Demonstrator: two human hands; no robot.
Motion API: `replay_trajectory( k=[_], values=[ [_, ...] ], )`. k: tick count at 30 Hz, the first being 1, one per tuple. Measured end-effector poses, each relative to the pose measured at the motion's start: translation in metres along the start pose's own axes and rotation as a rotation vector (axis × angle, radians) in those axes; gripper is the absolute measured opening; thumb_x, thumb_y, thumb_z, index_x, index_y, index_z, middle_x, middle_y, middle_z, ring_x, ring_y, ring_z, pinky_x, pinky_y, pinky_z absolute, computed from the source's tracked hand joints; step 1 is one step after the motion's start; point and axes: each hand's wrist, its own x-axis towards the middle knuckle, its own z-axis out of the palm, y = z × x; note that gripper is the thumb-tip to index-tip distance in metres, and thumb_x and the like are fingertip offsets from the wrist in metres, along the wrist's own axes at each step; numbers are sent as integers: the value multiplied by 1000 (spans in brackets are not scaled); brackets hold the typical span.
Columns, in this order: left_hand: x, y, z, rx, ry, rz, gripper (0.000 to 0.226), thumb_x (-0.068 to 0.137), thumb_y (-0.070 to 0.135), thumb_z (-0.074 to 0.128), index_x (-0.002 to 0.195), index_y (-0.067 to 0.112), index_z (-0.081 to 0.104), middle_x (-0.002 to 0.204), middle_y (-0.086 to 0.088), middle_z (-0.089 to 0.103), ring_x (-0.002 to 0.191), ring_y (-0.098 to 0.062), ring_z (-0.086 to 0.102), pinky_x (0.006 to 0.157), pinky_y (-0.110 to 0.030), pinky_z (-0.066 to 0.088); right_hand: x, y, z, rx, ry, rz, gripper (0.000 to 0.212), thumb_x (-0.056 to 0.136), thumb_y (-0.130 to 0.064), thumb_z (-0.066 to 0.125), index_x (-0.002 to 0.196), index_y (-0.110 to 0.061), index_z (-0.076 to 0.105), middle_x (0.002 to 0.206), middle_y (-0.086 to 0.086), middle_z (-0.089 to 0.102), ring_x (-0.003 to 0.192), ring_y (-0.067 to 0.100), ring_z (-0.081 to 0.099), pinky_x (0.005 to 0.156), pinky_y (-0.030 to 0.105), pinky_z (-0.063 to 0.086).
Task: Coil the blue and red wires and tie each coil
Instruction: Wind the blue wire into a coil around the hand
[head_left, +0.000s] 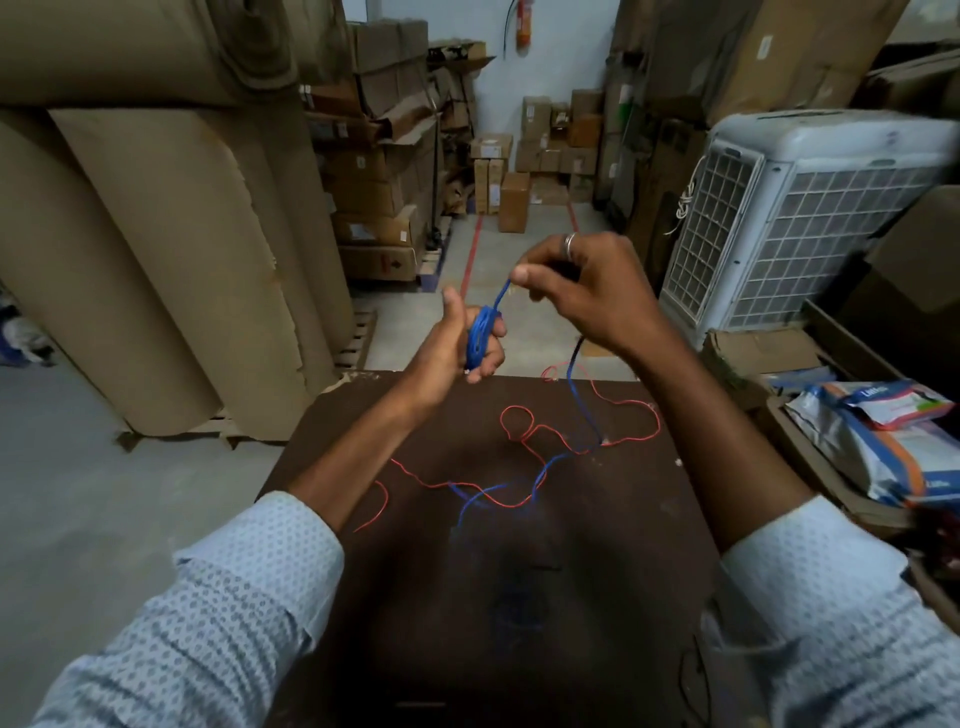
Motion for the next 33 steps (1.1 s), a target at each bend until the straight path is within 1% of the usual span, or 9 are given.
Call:
replay_trajectory(
  k=[5, 9, 12, 15, 18, 23, 26, 29, 33],
  values=[
    [-9, 19, 8, -184, -96, -80, 75, 91, 73, 0, 80, 19, 51, 52, -2, 36, 44, -16, 27, 55, -35, 19, 17, 21, 11, 149, 59, 98, 20, 80, -31, 82, 83, -12, 77, 74, 7, 73, 64, 22, 65, 59, 34, 51],
    [-12, 41, 12, -517, -162, -74, 74, 96, 71, 3, 80, 15, 49, 47, 2, 30, 39, -13, 28, 52, -31, 31, 3, 25, 35, 391, -29, 207, 27, 97, -18, 65, 70, -13, 63, 50, -9, 57, 45, -1, 44, 44, 19, 36],
    [-11, 55, 8, -755, -164, 18, 70, 101, 65, 9, 89, 11, 53, 52, 2, 35, 43, -14, 33, 56, -31, 35, -18, 26, 59, 507, -153, 327, 39, 106, -21, 49, 68, -15, 57, 46, -10, 48, 38, 0, 36, 37, 17, 28],
    [-2, 70, -6, -921, -77, 135, 62, 104, 57, 15, 97, 9, 54, 58, 1, 41, 49, -14, 38, 61, -31, 37, -36, 31, 72, 560, -282, 391, 34, 105, -32, 49, 78, -16, 63, 53, -5, 45, 39, 5, 35, 39, 17, 29],
    [8, 81, -26, -937, 146, 221, 57, 106, 53, 18, 98, 9, 54, 61, 0, 45, 52, -14, 41, 62, -30, 38, -53, 30, 75, 587, -333, 444, 34, 103, -36, 51, 85, -11, 66, 53, -4, 43, 39, 6, 34, 40, 17, 31],
    [19, 70, -54, -611, 477, 243, 54, 106, 52, 17, 104, 9, 50, 67, 0, 49, 57, -14, 47, 60, -26, 43, -73, 11, 68, 599, -320, 391, 31, 105, -30, 51, 88, -10, 67, 51, -5, 44, 40, 7, 34, 40, 19, 29],
    [18, 43, -52, -140, 574, 190, 56, 103, 52, 19, 114, 6, 49, 67, 1, 54, 59, -12, 53, 61, -26, 47, -72, -8, 52, 441, -351, 261, 26, 104, -21, 54, 90, -4, 69, 50, -4, 47, 44, 6, 38, 45, 18, 31],
    [7, 18, -42, 373, 385, 141, 55, 101, 57, 18, 113, 17, 53, 73, 0, 59, 65, -14, 57, 70, -31, 49, -56, -21, 28, 181, -292, 133, 28, 100, -24, 60, 84, -3, 69, 53, 5, 58, 46, 5, 44, 49, 23, 37],
    [-12, 16, -22, 492, 142, 119, 72, 98, 67, 11, 104, 15, 60, 68, 0, 57, 62, -11, 54, 64, -23, 44, -35, -22, -3, -152, -120, -2, 24, 94, -38, 66, 85, -17, 74, 59, -2, 66, 51, 4, 55, 56, 31, 49]
  ],
)
